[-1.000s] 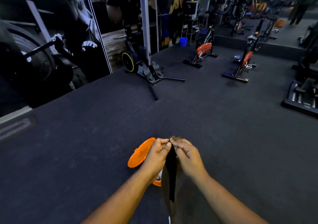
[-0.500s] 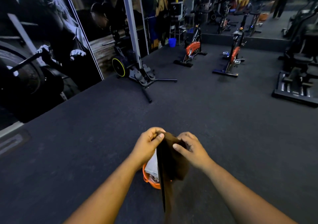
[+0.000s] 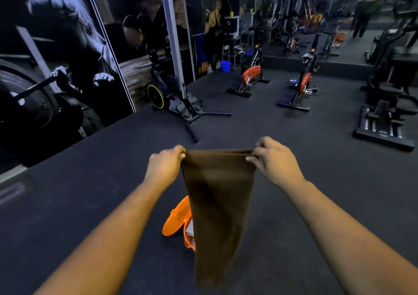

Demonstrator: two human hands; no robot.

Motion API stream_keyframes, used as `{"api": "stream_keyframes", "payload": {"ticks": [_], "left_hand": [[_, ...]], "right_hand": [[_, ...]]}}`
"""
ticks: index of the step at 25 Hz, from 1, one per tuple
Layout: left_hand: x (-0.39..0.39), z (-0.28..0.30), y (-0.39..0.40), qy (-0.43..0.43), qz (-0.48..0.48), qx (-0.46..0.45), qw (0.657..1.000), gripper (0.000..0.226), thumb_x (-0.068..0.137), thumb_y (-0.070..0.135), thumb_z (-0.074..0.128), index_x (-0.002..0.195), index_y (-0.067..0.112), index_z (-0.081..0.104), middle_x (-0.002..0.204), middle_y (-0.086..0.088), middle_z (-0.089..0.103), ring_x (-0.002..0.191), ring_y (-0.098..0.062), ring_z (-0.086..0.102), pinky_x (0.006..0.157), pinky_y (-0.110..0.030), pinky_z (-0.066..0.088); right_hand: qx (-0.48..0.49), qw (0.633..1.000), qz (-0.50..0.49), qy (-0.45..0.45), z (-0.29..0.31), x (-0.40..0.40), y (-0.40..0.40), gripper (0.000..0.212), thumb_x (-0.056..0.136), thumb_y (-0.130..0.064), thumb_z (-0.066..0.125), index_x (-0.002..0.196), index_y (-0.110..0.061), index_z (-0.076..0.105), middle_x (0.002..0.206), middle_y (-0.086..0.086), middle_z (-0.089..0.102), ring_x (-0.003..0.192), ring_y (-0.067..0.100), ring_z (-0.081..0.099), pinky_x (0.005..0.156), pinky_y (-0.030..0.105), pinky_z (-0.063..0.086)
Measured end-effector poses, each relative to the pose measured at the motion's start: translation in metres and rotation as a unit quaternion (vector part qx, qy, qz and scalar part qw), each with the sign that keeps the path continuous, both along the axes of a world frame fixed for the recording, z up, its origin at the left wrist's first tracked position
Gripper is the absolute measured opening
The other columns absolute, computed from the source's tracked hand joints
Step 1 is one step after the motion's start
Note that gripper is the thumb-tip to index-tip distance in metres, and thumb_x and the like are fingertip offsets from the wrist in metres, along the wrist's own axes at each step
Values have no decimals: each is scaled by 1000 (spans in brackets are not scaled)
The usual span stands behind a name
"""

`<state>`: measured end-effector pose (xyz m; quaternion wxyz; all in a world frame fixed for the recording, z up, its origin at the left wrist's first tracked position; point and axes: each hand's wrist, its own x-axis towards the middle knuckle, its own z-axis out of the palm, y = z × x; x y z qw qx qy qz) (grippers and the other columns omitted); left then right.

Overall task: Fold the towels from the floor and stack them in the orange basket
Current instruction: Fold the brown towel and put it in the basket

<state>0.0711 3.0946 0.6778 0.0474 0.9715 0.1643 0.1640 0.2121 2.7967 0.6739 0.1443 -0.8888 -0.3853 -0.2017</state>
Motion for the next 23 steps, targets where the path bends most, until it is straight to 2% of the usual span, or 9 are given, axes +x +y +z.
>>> {"api": "stream_keyframes", "payload": {"ticks": [4, 7, 9, 11, 13, 17, 19, 21, 23], "left_hand": [[24, 14, -6, -110, 27, -327, 938, 15, 106, 18, 50, 115, 18, 62, 113, -4, 64, 101, -21, 57, 79, -32, 40], [29, 9, -14, -167, 33, -489, 855, 13, 107, 18, 50, 107, 22, 62, 114, -3, 66, 105, -22, 62, 83, -33, 48], [30, 9, -23, -183, 16, -560, 808, 15, 107, 20, 48, 107, 24, 63, 110, -4, 67, 103, -22, 63, 86, -38, 52], [32, 12, -31, -190, -10, -563, 804, 15, 108, 25, 46, 111, 27, 60, 112, -4, 65, 102, -19, 61, 90, -42, 53], [29, 19, -38, -183, -57, -509, 839, 16, 108, 33, 46, 120, 28, 55, 114, 0, 61, 102, -14, 58, 90, -39, 50], [23, 38, -50, 102, -232, -168, 953, 65, 80, 52, 80, 132, 24, 54, 114, 11, 57, 105, -7, 54, 86, -28, 45], [26, 48, -58, 120, -250, -76, 958, 40, 79, 43, 83, 111, 25, 67, 105, 10, 64, 103, -11, 62, 85, -31, 49], [25, 61, -63, 65, -260, -234, 935, 17, 83, 26, 84, 91, 27, 69, 88, 12, 68, 88, -6, 67, 77, -28, 49], [23, 77, -70, 39, -263, -424, 866, 14, 86, 12, 81, 96, 15, 72, 91, 4, 73, 88, -8, 69, 80, -28, 53]], "right_hand": [[88, 986, -17, 142, 30, 4, 5, 10, 94, -37, 69, 93, -28, 65, 97, -8, 67, 87, 17, 66, 68, 36, 56], [267, 932, -16, 245, 38, 8, -3, 25, 90, -15, 75, 80, -23, 53, 88, -8, 73, 82, 10, 70, 72, 37, 58], [268, 924, 2, 274, 40, 6, -6, 27, 92, -10, 71, 81, -23, 50, 87, -5, 72, 79, 15, 69, 72, 41, 57], [296, 915, 5, 275, 34, 0, -8, 28, 94, -9, 67, 83, -28, 48, 88, 0, 69, 77, 24, 65, 72, 46, 54], [396, 869, 14, 295, 36, -3, -9, 34, 95, -6, 63, 85, -34, 47, 92, 7, 66, 77, 23, 61, 74, 47, 52], [473, 821, 68, 314, 53, -15, -11, 29, 98, 2, 57, 93, -23, 43, 96, 8, 64, 81, 15, 62, 71, 28, 52], [509, 796, 89, 315, 56, -21, -12, 25, 99, 1, 57, 98, -21, 44, 95, 4, 64, 82, 13, 63, 70, 24, 52], [573, 747, 87, 325, 46, -27, -10, 18, 101, -8, 58, 107, -21, 47, 94, -3, 65, 84, 9, 63, 74, 25, 52], [602, 706, 82, 364, 17, -35, -6, 27, 99, -38, 61, 120, -26, 49, 108, -8, 65, 97, 9, 63, 83, 30, 51]]}}
